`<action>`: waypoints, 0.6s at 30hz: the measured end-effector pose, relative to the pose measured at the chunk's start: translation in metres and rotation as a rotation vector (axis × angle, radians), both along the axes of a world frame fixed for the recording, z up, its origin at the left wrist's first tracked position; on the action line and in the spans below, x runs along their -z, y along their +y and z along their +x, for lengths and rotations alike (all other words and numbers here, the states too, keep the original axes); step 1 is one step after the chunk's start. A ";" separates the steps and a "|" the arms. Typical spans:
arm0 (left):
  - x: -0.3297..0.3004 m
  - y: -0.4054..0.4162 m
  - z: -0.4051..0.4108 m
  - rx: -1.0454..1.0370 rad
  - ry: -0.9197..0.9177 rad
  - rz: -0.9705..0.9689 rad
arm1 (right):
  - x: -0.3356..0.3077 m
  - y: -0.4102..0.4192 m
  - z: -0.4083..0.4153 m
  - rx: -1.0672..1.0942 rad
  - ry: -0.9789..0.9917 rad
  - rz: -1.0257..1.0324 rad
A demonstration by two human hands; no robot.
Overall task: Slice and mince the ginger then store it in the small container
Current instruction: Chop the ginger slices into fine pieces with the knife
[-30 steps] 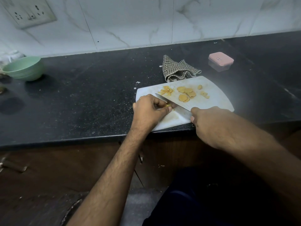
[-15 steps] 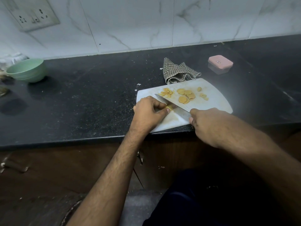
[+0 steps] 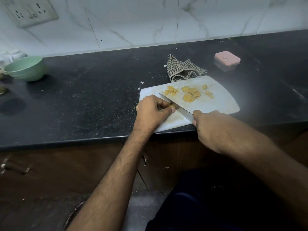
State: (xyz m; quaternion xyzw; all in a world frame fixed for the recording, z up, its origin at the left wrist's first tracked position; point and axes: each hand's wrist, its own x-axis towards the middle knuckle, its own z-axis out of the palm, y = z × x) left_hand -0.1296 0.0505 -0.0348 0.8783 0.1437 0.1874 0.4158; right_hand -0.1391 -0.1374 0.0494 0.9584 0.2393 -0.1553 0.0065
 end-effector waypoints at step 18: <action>0.000 0.000 -0.002 -0.015 0.008 0.007 | -0.012 -0.004 0.003 -0.003 -0.012 0.013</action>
